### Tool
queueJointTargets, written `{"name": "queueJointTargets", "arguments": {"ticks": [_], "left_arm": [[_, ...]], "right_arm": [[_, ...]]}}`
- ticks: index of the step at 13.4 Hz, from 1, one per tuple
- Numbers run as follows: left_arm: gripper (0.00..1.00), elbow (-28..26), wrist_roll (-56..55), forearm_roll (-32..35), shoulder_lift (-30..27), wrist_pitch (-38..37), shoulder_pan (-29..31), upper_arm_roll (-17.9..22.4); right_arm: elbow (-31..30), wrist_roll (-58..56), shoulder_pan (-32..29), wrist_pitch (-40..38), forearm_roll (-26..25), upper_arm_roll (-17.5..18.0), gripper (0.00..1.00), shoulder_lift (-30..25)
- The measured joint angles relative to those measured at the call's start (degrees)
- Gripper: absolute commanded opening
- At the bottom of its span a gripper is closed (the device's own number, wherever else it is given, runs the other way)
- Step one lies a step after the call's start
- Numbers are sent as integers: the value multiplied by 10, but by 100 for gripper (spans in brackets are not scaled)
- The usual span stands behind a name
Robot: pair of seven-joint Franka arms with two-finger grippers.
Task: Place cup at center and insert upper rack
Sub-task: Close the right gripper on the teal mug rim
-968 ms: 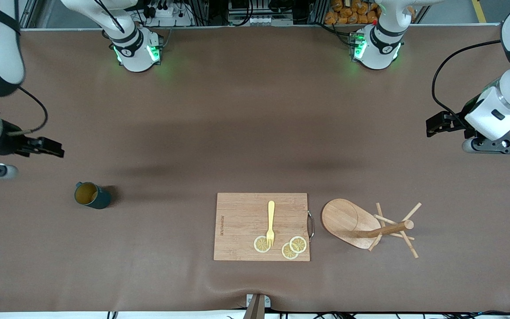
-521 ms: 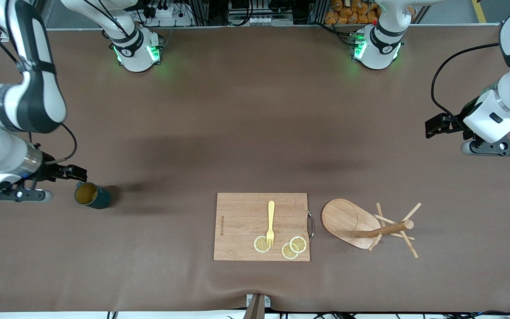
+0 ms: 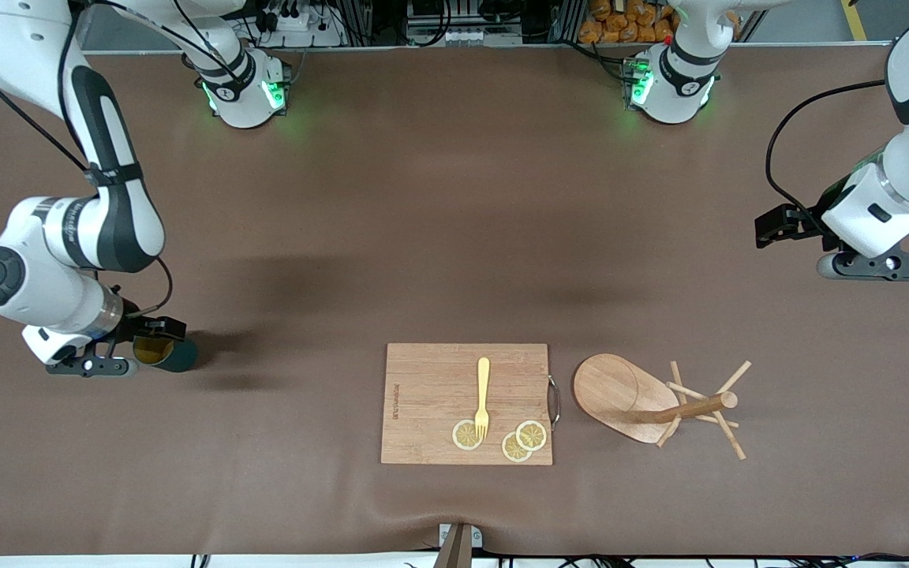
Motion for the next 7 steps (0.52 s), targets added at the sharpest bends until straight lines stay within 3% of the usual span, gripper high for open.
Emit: {"name": "queueJointTargets", "arguments": {"ticks": [7], "left_arm": [[100, 0, 0, 0, 0, 7, 0, 0]], "right_arm": [[0, 0, 2, 33, 13, 11, 100, 36]]}}
